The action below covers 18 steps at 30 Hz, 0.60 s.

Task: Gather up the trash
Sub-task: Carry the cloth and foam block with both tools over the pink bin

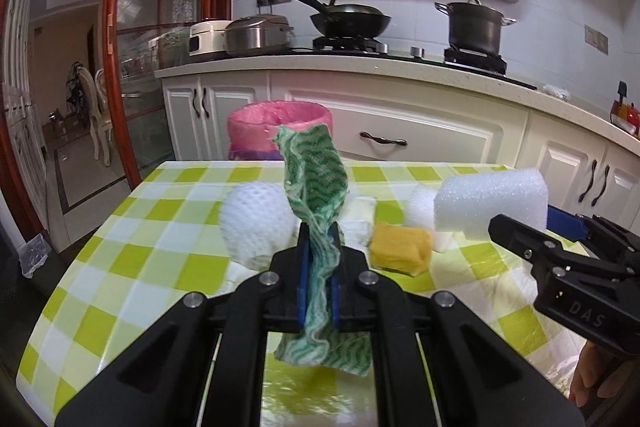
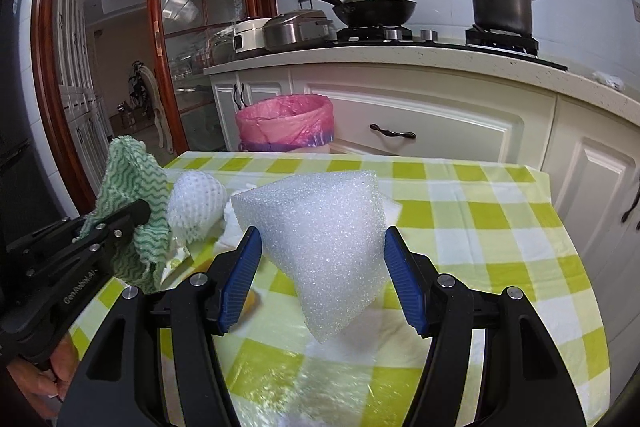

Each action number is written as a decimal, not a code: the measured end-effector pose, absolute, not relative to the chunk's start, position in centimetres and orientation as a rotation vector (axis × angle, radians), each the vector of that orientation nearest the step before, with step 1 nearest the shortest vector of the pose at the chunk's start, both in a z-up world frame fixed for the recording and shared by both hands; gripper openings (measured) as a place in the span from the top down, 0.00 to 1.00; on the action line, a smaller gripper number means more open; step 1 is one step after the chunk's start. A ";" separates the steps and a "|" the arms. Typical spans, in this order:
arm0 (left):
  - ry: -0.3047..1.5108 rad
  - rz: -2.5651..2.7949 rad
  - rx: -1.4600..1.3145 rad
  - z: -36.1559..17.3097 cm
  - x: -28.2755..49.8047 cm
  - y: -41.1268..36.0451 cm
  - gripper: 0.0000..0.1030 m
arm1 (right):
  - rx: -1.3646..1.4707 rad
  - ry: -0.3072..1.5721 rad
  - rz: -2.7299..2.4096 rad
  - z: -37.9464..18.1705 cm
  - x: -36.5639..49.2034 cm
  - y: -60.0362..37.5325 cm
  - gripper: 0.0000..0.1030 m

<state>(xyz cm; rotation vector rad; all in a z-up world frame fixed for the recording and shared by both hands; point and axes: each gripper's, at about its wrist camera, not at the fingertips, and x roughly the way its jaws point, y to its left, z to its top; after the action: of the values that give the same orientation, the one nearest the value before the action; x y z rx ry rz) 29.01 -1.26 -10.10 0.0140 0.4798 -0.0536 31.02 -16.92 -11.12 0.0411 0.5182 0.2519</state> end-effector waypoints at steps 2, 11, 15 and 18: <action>0.477 -0.049 0.012 -10.0 29.2 -0.7 0.92 | 0.037 0.523 0.251 -11.2 31.6 -16.2 0.41; 0.453 -0.030 0.004 -8.6 31.4 0.9 0.92 | 0.020 0.505 0.283 -10.2 35.0 -13.1 0.41; 0.445 -0.028 0.000 -7.6 33.6 1.5 0.92 | 0.031 0.492 0.298 -9.5 37.8 -12.0 0.41; 0.434 -0.022 0.015 -6.8 35.7 2.0 0.92 | 0.042 0.481 0.301 -8.7 40.7 -11.4 0.41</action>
<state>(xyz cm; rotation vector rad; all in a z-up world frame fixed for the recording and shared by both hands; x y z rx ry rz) 35.73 2.04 -6.78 0.0147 0.4335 -0.0220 40.71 -11.39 -8.67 0.0416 0.4807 0.3013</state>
